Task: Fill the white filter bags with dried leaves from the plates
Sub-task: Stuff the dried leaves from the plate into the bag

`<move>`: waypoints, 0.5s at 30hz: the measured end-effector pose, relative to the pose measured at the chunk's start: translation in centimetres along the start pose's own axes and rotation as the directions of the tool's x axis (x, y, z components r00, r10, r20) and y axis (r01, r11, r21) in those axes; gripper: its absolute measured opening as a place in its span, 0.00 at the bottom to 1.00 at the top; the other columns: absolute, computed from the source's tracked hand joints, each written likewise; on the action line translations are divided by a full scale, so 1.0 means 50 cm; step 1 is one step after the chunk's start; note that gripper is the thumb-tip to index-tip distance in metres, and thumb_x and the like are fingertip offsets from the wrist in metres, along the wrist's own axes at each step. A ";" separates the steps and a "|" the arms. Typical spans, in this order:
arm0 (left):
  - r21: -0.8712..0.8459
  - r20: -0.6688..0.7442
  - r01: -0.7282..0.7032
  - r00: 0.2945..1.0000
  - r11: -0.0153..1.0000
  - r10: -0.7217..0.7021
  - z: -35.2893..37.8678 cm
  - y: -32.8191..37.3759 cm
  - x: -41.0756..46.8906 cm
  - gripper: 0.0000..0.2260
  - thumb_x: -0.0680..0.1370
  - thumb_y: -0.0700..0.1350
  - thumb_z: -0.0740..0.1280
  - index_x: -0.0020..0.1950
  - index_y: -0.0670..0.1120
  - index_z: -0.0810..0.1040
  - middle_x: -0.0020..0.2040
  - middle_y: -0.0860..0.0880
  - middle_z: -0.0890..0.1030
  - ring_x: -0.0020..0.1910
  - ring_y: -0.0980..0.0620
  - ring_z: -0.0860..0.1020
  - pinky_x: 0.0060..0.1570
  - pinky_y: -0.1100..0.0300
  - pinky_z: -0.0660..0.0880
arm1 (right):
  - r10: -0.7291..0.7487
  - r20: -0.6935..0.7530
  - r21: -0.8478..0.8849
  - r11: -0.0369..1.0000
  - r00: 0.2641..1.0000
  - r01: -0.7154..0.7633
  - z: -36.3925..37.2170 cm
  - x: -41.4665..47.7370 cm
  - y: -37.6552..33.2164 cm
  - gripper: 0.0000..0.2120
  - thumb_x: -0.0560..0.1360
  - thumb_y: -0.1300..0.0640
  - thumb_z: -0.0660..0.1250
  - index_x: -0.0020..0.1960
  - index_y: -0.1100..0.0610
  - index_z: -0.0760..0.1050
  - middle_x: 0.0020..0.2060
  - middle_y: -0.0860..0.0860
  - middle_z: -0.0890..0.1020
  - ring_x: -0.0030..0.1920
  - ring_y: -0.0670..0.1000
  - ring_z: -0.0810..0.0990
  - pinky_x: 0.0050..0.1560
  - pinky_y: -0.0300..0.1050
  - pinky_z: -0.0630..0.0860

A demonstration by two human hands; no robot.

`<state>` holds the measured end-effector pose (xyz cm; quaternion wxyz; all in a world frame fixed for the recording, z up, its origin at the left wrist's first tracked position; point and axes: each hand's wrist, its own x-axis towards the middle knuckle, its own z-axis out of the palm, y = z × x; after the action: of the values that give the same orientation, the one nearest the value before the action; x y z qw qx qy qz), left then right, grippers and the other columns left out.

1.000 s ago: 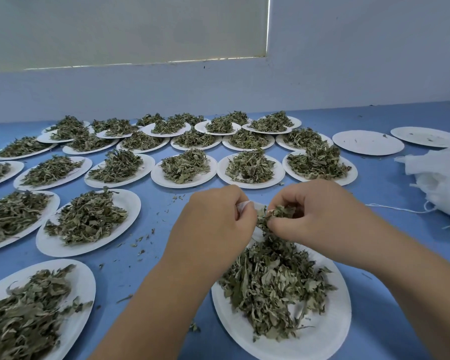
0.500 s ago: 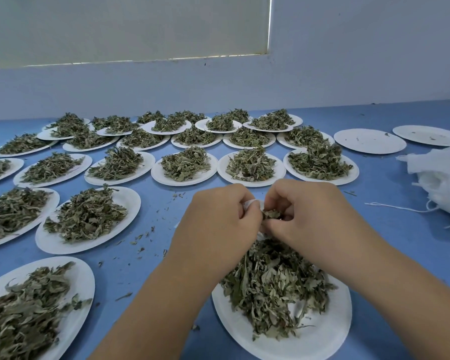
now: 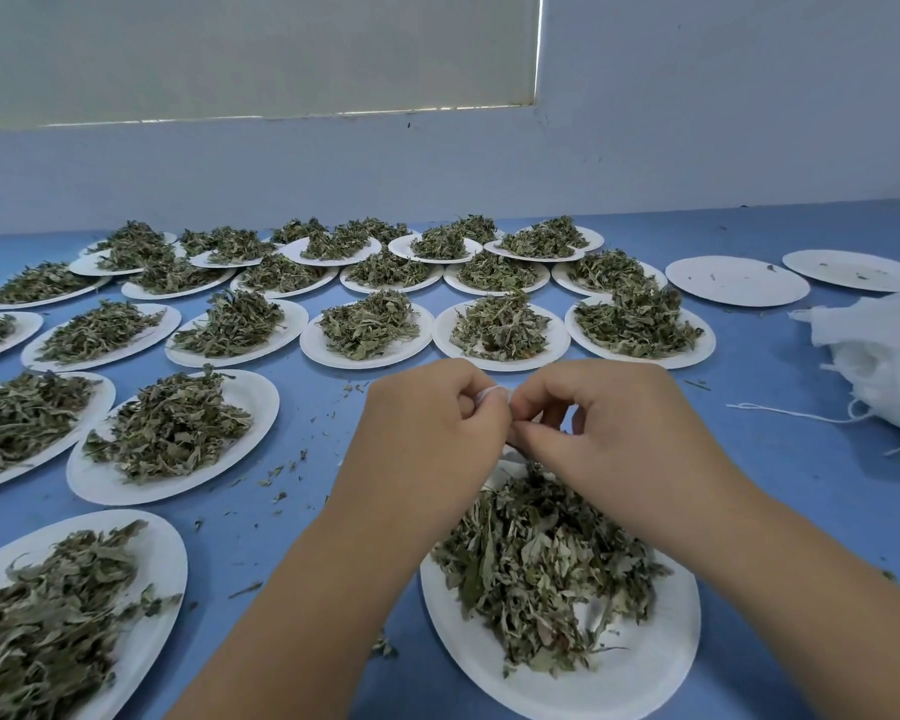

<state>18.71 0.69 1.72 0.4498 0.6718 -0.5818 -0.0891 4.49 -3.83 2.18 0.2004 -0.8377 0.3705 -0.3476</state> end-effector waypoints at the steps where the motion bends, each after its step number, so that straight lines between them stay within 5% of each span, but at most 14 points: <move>1: -0.006 -0.002 0.010 1.000 1.000 -0.010 -0.001 -0.001 0.001 0.09 0.75 0.45 0.66 0.35 0.49 0.80 0.22 0.58 0.71 0.27 0.60 0.70 0.29 0.70 0.66 | -0.007 -0.011 0.026 1.000 1.000 0.007 -0.002 0.000 -0.001 0.07 0.70 0.54 0.73 0.36 0.45 0.79 0.32 0.39 0.79 0.31 0.38 0.75 0.31 0.28 0.68; 5: -0.058 -0.033 0.053 0.998 0.997 -0.055 -0.010 -0.007 0.008 0.10 0.75 0.46 0.67 0.34 0.48 0.79 0.22 0.56 0.69 0.24 0.58 0.67 0.26 0.69 0.65 | 0.023 -0.109 0.135 0.991 0.994 -0.009 -0.032 0.006 -0.002 0.01 0.70 0.47 0.70 0.40 0.43 0.78 0.37 0.34 0.78 0.35 0.37 0.75 0.35 0.26 0.67; 10: -0.136 -0.085 0.094 0.991 0.986 -0.106 -0.020 -0.011 0.013 0.10 0.75 0.45 0.66 0.34 0.45 0.79 0.24 0.52 0.71 0.23 0.58 0.66 0.22 0.71 0.62 | 0.134 0.106 0.130 0.981 0.985 -0.147 -0.040 0.010 0.005 0.28 0.56 0.28 0.68 0.52 0.37 0.70 0.50 0.34 0.74 0.45 0.35 0.75 0.41 0.34 0.69; 12: -0.151 -0.095 0.106 0.988 0.983 -0.121 -0.021 -0.013 0.015 0.10 0.75 0.45 0.66 0.34 0.45 0.79 0.26 0.48 0.73 0.25 0.55 0.69 0.21 0.71 0.63 | 0.160 0.220 0.058 0.983 0.962 -0.177 -0.027 0.007 0.006 0.33 0.54 0.28 0.71 0.55 0.36 0.66 0.54 0.34 0.71 0.48 0.35 0.75 0.43 0.35 0.72; 15: -0.158 -0.104 0.114 0.986 0.981 -0.131 -0.021 -0.013 0.015 0.10 0.75 0.45 0.66 0.34 0.45 0.79 0.26 0.48 0.73 0.25 0.52 0.71 0.23 0.69 0.64 | 0.183 0.191 0.070 0.977 0.964 -0.199 -0.014 0.007 0.012 0.24 0.63 0.42 0.77 0.53 0.38 0.68 0.49 0.36 0.74 0.41 0.40 0.78 0.39 0.37 0.74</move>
<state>20.10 0.52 2.18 0.5255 0.6741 -0.5045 -0.1221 3.87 -4.55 2.43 0.3031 -0.8168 0.4139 -0.2639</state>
